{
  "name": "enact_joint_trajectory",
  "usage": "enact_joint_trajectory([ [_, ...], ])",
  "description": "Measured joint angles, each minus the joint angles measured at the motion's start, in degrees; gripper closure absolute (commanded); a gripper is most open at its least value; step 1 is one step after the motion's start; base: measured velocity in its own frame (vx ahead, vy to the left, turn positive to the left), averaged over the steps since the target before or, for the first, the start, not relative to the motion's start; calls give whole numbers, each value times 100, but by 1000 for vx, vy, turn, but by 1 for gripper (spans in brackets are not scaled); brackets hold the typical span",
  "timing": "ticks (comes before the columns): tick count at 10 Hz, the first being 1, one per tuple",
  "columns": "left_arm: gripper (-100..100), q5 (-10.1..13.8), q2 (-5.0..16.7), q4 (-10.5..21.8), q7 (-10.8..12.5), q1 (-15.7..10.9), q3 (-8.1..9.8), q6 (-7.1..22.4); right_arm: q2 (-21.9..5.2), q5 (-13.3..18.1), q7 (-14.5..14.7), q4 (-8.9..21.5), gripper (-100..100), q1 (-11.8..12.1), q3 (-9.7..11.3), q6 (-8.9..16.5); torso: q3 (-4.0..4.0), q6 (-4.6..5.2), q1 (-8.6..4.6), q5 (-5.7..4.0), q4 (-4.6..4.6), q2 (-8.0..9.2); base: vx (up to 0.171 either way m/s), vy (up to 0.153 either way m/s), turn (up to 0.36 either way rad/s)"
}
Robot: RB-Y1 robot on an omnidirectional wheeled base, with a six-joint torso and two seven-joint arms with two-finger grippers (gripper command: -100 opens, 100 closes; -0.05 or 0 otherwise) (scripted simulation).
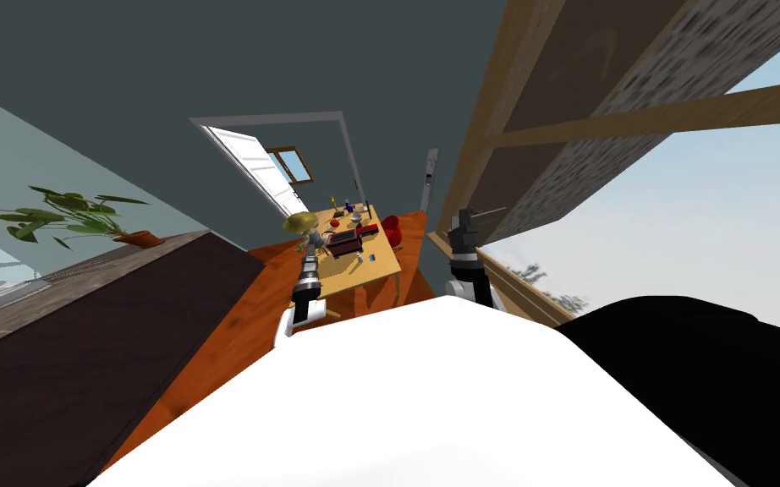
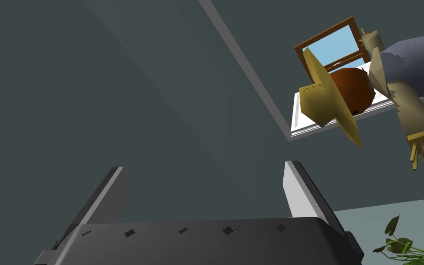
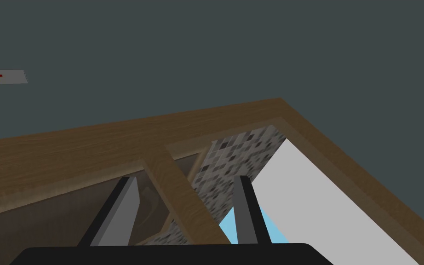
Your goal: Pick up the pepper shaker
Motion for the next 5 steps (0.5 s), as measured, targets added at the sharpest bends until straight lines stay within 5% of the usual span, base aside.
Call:
enact_joint_trajectory([
  [5, -100, -345, 53, 727, 5, -600, 168, 543, 0, 0, 0, 0, 0, 0, 0, 0, 0, 2, 0, 0, 0, 0, -43, -31, -81],
])
